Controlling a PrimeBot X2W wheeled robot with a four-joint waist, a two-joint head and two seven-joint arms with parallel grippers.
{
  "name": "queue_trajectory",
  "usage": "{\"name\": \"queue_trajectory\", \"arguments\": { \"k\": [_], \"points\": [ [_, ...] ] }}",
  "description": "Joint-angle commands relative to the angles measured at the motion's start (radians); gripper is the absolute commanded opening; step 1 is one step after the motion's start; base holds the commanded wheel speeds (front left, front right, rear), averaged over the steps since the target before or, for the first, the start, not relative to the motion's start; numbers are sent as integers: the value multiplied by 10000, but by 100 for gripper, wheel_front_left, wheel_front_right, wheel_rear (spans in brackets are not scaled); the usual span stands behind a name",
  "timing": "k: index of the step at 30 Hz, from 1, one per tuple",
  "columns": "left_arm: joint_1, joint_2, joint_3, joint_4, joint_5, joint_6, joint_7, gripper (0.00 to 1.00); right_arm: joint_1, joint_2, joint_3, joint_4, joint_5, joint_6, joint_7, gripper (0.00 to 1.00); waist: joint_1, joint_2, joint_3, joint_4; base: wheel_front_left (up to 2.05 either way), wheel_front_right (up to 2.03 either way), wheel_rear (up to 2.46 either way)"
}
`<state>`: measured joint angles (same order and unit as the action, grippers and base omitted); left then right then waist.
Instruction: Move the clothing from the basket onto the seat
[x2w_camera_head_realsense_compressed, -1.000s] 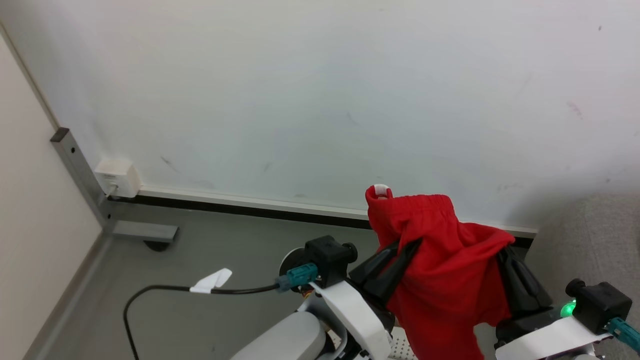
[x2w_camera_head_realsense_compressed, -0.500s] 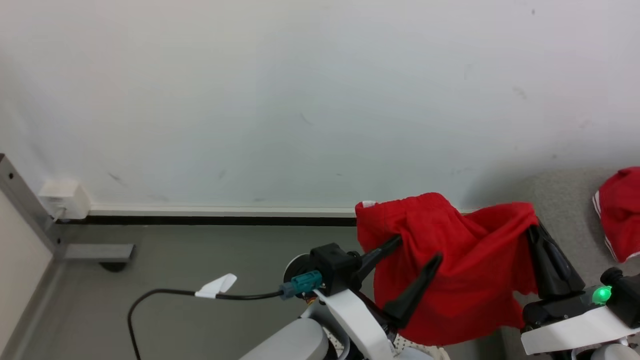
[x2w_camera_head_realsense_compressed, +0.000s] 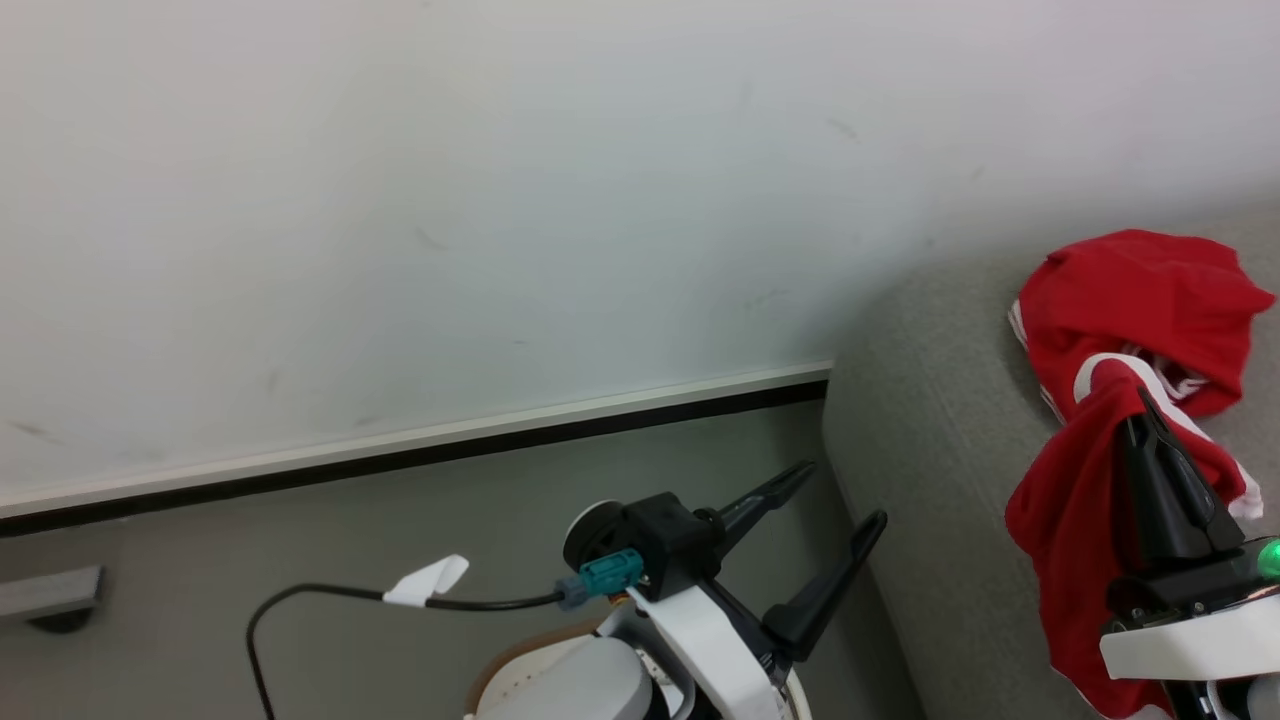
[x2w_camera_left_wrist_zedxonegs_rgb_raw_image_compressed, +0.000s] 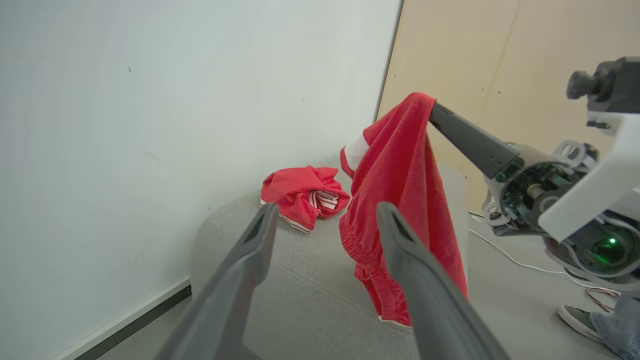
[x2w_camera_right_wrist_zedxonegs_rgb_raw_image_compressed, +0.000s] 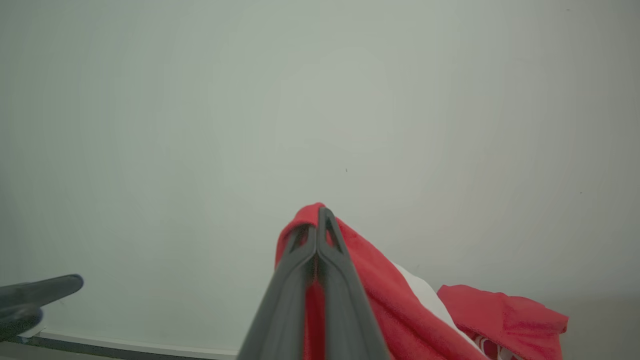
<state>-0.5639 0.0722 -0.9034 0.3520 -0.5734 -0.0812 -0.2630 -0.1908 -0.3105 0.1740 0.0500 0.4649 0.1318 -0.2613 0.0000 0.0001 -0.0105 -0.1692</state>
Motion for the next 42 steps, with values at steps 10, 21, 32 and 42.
{"name": "queue_trajectory", "arguments": {
  "k": [10,21,32,42],
  "points": [
    [304,84,363,-34,696,-244,-17,100,334,-109,-537,-488,-186,-22,-28,0,0,-1,269,-1854,0,0,0],
    [243,46,742,191,1113,-362,-15,100,-711,-226,-586,-899,1876,-22,-27,0,0,-1,806,-2179,0,0,0],
    [-710,468,808,265,1493,-400,112,100,-3379,-1724,-2039,236,2677,-23,-27,0,0,-1,3023,-1373,0,0,0],
    [-1342,952,1084,-103,1668,-134,288,100,-5407,-3130,-3918,3188,2513,-23,-19,0,0,-1,4680,-272,0,0,0]
  ]
}}
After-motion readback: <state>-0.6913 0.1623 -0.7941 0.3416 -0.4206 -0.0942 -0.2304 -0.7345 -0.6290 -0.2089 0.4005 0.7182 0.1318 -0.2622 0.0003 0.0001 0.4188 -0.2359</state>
